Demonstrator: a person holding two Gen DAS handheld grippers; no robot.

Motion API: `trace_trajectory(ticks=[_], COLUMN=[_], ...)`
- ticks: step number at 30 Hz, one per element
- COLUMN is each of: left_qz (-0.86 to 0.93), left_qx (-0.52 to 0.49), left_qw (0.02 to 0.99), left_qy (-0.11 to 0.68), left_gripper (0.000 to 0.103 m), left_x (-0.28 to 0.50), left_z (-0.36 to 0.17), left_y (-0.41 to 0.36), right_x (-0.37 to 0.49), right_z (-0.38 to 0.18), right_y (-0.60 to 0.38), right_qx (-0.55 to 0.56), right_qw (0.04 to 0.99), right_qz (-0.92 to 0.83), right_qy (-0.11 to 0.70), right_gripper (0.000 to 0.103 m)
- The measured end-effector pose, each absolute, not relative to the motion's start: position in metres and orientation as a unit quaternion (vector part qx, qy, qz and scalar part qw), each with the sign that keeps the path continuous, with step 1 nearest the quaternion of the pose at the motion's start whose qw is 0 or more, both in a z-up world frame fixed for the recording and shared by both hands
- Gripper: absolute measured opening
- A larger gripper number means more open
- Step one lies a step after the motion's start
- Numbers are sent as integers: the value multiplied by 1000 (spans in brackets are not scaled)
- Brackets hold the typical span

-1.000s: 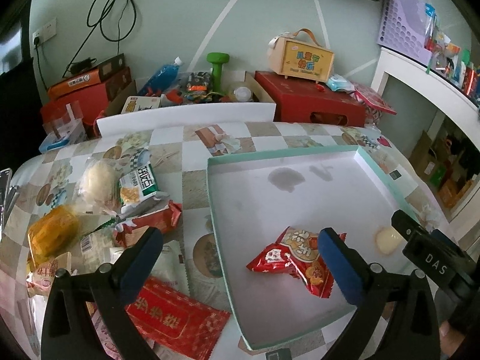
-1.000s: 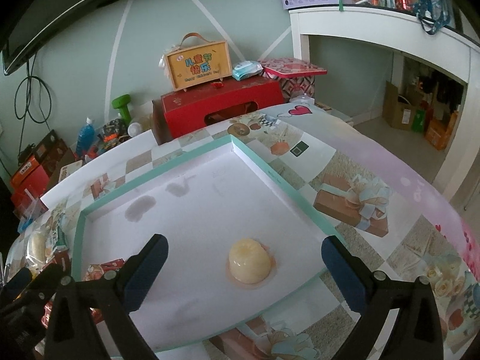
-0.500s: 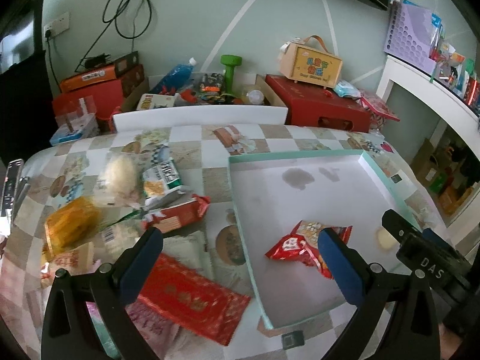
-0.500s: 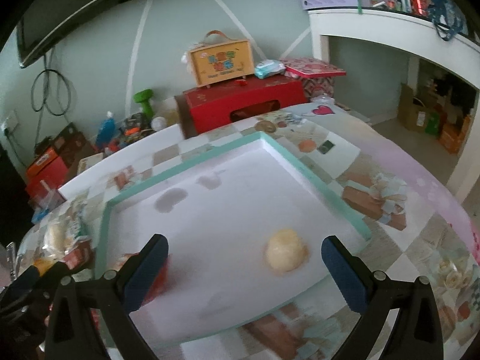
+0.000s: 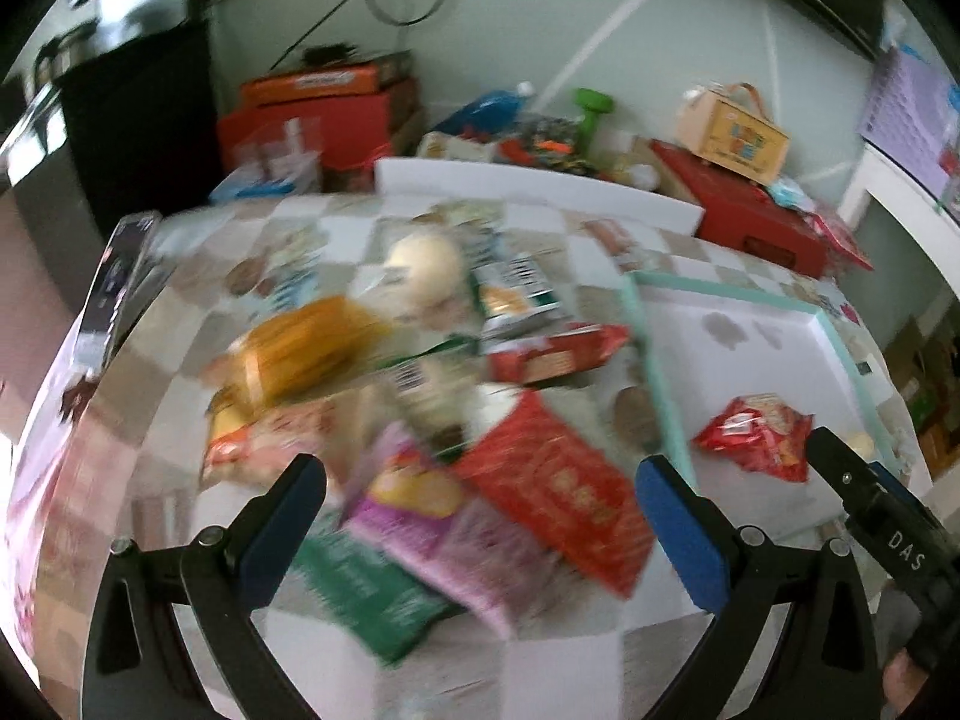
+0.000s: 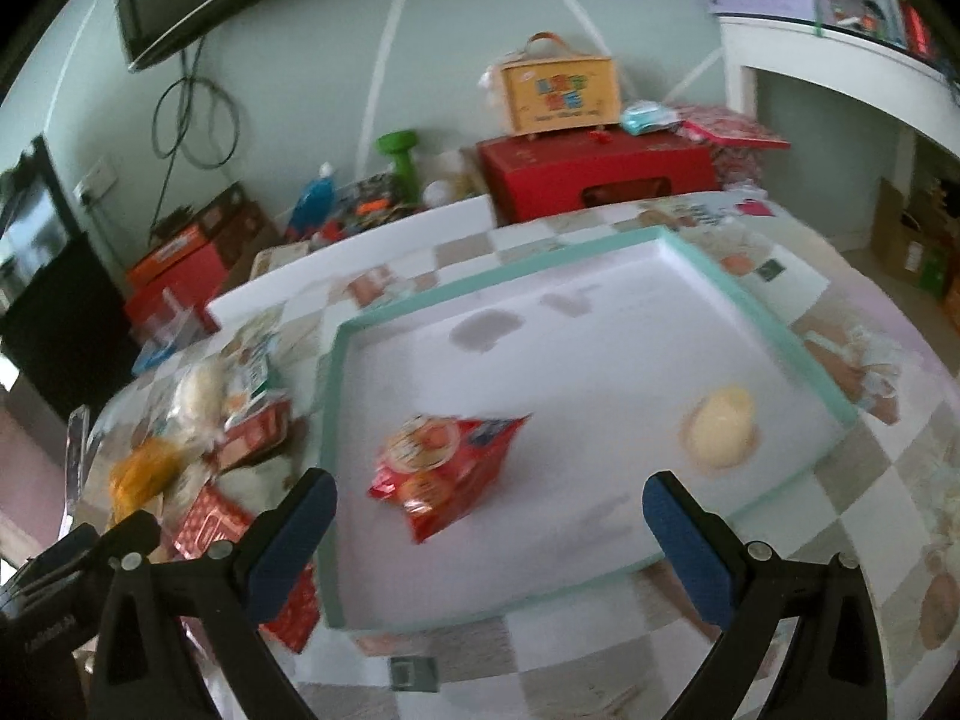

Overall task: Organize snacks
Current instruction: 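Withdraw both tools from the tray back toward the snack pile, then move the left tool to the green packet while the right tool approaches the pink Swiss roll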

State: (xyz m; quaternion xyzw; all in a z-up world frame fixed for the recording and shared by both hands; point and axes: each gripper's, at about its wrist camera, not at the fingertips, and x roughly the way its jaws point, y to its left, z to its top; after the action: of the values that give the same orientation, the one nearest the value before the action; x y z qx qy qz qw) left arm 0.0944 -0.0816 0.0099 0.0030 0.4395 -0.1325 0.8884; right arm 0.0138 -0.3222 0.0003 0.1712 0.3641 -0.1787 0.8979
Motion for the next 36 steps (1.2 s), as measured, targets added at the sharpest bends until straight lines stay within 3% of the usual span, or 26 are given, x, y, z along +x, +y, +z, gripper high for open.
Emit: trace_trajectory(ticks=[20,36], left_qz=[-61,-65], left_qx=[-75,-40], left_qw=[876,848], left_qy=[473,524], left_gripper=[103,103], left_x=[101,101], left_z=[-11,-53], left_y=[-1,-18], right_x=[48,54], right_z=[-10,-26], right_y=[-237,-220], right_qx=[117,100], right_qw=[908,895], right_qz=[-57,-47], right_qy=[399,433], right_gripper=[103,103])
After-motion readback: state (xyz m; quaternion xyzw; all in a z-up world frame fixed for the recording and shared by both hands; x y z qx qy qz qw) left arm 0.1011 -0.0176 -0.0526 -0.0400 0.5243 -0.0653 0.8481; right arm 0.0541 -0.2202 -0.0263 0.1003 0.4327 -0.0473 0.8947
